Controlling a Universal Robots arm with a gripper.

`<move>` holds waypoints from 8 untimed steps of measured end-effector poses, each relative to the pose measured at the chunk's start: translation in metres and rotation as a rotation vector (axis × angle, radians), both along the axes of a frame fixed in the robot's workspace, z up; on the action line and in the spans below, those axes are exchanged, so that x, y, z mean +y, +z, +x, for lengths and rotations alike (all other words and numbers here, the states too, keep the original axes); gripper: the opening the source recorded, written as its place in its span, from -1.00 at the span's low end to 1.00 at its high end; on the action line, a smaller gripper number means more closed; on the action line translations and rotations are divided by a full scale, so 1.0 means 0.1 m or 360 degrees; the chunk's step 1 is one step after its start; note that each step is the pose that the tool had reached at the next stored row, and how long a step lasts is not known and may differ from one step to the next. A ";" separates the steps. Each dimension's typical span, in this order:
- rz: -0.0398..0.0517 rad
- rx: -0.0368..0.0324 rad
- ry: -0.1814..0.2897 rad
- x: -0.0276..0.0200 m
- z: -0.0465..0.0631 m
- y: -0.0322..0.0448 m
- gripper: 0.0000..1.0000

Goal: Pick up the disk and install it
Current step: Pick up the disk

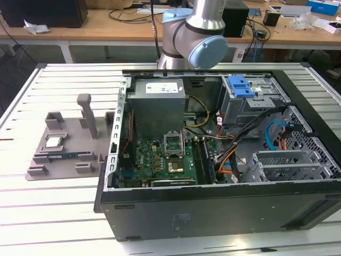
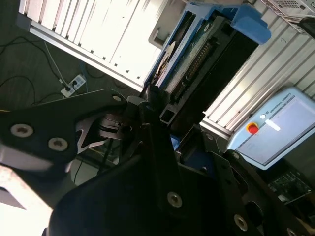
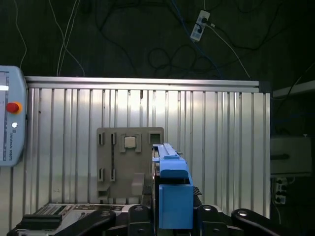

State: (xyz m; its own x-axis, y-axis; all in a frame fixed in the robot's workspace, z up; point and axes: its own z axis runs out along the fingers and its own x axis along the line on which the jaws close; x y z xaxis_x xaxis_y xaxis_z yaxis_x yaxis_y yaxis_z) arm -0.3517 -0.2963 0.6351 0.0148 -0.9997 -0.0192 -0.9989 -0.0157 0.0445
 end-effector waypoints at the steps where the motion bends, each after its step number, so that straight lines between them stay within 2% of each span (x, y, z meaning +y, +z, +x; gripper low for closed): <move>1: 0.0000 0.0000 0.0000 0.000 0.00 0.024 -0.26; 8: 0.0000 0.0000 0.0000 0.000 0.00 0.195 -0.26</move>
